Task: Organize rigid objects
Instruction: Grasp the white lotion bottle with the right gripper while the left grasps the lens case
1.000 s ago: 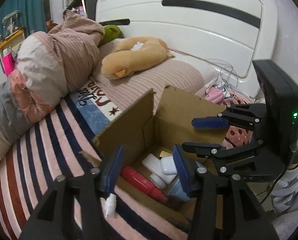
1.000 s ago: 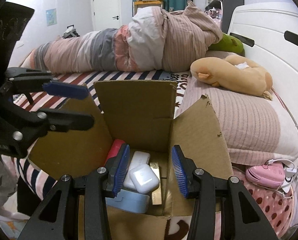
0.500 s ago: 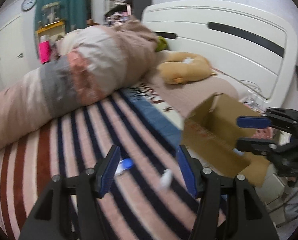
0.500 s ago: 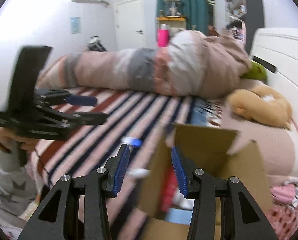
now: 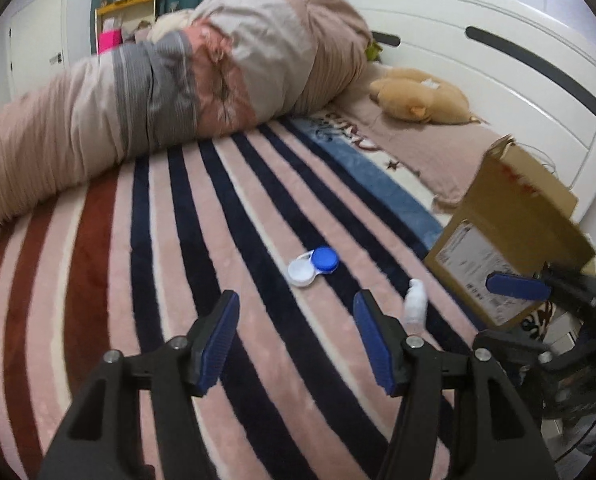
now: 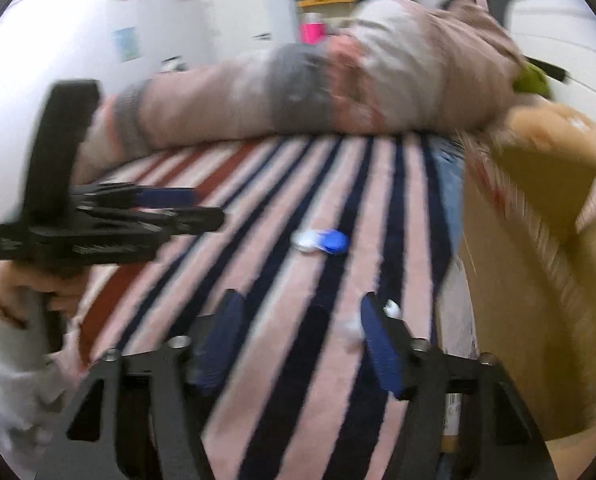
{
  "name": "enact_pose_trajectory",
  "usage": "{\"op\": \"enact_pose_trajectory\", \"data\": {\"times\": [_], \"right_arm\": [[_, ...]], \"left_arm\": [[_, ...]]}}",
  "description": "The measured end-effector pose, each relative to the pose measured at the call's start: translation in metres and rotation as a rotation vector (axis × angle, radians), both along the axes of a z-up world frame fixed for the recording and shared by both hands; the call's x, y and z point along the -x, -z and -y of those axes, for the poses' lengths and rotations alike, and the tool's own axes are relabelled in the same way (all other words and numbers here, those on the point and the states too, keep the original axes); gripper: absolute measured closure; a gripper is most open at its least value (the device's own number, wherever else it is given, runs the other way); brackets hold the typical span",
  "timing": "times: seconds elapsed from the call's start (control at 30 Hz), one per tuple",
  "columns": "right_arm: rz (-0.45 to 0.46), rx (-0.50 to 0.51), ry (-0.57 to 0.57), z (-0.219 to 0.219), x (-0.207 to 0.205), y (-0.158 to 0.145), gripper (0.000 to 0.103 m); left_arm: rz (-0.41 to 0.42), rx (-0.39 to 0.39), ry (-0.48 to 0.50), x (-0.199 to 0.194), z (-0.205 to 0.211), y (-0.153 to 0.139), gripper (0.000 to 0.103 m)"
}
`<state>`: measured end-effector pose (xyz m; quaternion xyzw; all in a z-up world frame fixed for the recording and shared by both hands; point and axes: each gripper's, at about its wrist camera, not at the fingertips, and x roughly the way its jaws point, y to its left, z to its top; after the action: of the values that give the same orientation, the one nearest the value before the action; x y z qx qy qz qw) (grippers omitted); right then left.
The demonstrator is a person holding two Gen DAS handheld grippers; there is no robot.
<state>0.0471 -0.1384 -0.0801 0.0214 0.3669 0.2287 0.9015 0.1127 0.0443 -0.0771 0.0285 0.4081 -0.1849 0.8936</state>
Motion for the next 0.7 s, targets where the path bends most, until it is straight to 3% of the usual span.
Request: {"op": "enact_pose_trajectory", "data": {"times": [0.2, 0.37, 0.57, 0.7], "right_arm": [[0.006, 0.063, 0.123, -0.003, -0.014, 0.047, 0.043], [-0.074, 0.069, 0.119, -0.008, -0.045, 0.077, 0.046], [-0.057, 0.094, 0.115, -0.009, -0.065, 0.083, 0.082], [-0.063, 0.093, 0.103, -0.012, -0.068, 0.088, 0.083]], "left_arm": [[-0.06, 0.019, 0.036, -0.029, 0.013, 0.042, 0.047], [-0.076, 0.029, 0.048, -0.053, 0.027, 0.068, 0.047], [-0.083, 0.054, 0.042, -0.079, 0.036, 0.088, 0.047], [-0.077, 0.055, 0.037, -0.09, 0.044, 0.096, 0.048]]}}
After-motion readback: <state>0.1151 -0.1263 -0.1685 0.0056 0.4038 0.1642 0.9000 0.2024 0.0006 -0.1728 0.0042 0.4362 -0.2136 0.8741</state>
